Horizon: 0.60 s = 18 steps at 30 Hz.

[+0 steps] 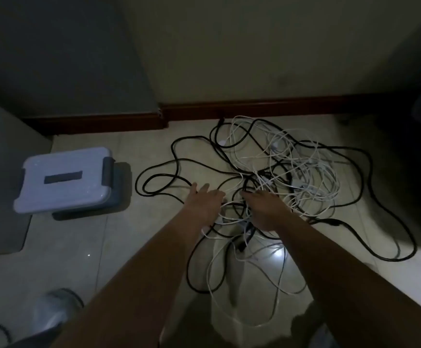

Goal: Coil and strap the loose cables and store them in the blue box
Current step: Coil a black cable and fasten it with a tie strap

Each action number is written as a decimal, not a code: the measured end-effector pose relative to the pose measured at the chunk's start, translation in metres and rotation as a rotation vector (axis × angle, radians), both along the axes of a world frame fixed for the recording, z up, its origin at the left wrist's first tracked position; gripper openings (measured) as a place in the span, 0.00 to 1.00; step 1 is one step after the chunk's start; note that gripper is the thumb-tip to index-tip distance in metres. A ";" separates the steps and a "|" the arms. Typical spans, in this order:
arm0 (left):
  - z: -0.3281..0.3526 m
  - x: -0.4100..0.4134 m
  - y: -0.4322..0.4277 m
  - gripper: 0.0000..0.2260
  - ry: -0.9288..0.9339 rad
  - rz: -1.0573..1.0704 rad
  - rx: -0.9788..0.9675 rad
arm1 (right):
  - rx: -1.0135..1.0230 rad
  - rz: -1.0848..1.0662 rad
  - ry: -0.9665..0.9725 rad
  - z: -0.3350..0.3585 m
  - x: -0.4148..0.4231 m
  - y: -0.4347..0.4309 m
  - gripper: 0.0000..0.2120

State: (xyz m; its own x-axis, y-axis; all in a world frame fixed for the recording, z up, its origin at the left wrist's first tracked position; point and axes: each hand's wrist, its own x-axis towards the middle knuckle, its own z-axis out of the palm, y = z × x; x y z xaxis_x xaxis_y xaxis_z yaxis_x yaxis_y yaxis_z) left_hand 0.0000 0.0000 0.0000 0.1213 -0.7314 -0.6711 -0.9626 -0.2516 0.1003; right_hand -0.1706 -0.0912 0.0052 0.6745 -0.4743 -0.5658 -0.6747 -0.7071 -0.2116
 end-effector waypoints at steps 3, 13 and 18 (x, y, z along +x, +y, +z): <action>-0.010 0.001 0.003 0.25 -0.029 -0.015 0.047 | -0.110 0.024 0.079 -0.009 -0.009 0.002 0.29; 0.008 0.050 0.033 0.25 0.300 0.567 -0.370 | -0.070 -0.078 0.416 0.010 -0.058 -0.008 0.16; 0.044 0.058 0.040 0.26 0.398 0.614 -0.489 | -0.225 -0.270 0.166 0.034 -0.024 0.007 0.25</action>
